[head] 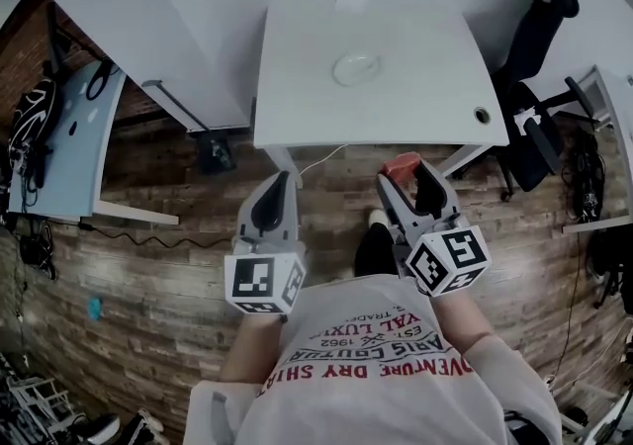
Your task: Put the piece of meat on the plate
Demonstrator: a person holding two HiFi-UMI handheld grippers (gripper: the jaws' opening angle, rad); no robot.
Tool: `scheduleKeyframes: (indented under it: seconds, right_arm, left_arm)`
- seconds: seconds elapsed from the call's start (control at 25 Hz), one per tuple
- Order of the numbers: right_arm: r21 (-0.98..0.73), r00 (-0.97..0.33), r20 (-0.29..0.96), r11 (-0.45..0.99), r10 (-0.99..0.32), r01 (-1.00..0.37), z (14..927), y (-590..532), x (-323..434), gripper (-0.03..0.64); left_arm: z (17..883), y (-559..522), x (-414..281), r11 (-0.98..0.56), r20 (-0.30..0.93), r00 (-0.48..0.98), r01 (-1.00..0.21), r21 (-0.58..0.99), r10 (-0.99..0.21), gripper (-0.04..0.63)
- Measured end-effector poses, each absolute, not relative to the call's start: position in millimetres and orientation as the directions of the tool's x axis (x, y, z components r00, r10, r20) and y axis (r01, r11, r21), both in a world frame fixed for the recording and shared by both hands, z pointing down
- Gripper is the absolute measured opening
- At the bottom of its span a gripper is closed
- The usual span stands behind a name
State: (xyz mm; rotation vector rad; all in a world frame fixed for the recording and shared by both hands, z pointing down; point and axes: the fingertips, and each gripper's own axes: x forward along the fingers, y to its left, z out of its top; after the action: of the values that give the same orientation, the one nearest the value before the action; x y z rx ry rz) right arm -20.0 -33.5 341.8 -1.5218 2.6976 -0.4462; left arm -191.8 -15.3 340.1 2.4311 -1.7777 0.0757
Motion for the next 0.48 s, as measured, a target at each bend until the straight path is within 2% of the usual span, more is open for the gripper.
scheduleKeyframes:
  seconds: [0.48]
  right_arm:
    - [-0.232, -0.595, 0.139, 0.558, -0.791, -0.796, 332, -186, 42, 0.287]
  left_arm:
    - [329, -162, -115, -0.252, 0.130, 0.257, -0.966, 0.055, -0.958, 0.005]
